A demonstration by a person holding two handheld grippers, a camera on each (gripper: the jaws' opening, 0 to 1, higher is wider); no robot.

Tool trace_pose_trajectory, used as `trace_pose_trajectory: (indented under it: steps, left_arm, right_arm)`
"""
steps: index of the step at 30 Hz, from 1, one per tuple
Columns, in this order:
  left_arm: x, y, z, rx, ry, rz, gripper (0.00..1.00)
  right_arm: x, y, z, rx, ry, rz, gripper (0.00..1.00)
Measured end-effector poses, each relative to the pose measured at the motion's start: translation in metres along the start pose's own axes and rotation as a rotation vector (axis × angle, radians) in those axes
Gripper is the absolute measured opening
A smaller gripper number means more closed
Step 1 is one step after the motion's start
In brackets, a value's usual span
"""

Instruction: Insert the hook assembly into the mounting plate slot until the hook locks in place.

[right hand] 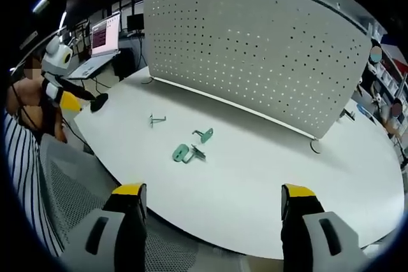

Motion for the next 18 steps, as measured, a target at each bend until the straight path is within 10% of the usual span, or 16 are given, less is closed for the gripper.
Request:
trace_pose_trajectory:
  steps: [18]
  left_arm:
    - [0.003, -0.017, -0.001, -0.021, -0.001, 0.012, 0.98]
  right_arm:
    - [0.004, -0.002, -0.004, -0.022, -0.029, -0.008, 0.83]
Point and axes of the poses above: the point that each gripper's makers call its tool centre point, and the gripper's own axes: y roughly backward along the fingers, z roughly to its left, x roughly out of its underside, the point moved 8 cm from there along y, roughly backward along the fingers, and after that the axes turned 10 degrees about y, right-handed, at the moved point
